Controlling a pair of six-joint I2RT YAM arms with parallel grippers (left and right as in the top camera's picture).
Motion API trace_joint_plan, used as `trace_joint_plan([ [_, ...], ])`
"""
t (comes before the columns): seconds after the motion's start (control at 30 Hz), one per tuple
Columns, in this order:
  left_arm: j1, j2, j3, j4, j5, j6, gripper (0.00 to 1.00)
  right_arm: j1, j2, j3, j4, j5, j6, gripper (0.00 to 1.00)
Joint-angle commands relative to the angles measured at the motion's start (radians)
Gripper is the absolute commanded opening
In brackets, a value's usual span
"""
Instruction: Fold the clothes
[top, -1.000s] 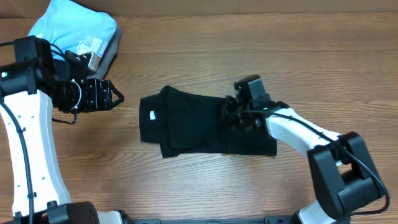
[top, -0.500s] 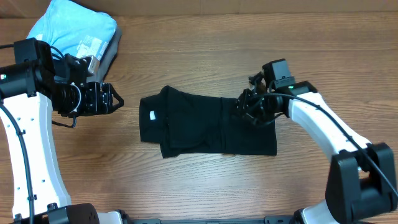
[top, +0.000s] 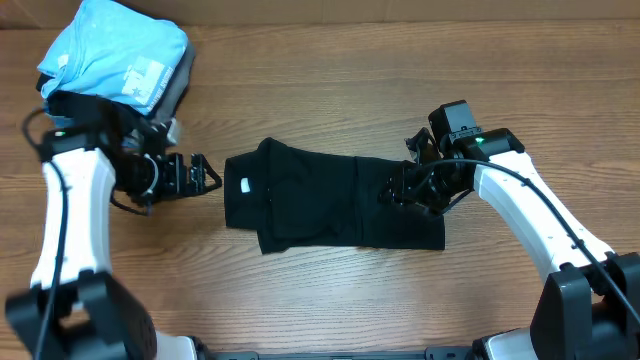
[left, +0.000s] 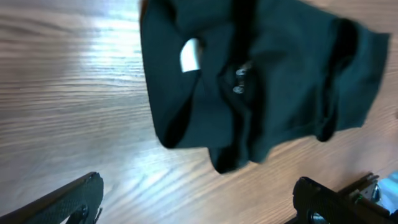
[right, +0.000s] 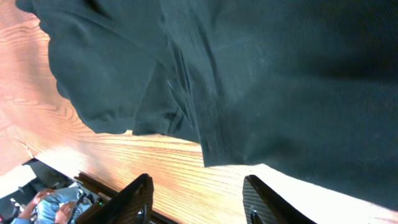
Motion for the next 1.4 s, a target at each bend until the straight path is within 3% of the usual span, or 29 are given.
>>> trace_joint_plan([
  [0.0, -0.007, 0.085, -0.042, 0.057, 0.023, 0.021, 1.0, 0.011, -0.024, 0.027, 0.003, 0.008, -0.013, 0.54],
  [0.53, -0.213, 0.428, -0.043, 0.233, 0.019, 0.005, 1.0, 0.109, -0.023, 0.023, 0.052, 0.032, -0.016, 0.56],
  [0.87, -0.309, 0.47, -0.043, 0.3, 0.039, -0.066, 1.0, 0.109, -0.023, 0.023, 0.05, 0.039, -0.015, 0.56],
  [1.23, -0.335, 0.47, -0.043, 0.329, 0.027, -0.144, 0.66, 0.109, -0.023, 0.023, 0.034, 0.054, -0.012, 0.52],
  [1.37, -0.334, 0.47, -0.043, 0.311, 0.0, -0.145, 0.64, 0.109, -0.023, 0.023, 0.033, 0.054, -0.012, 0.52],
])
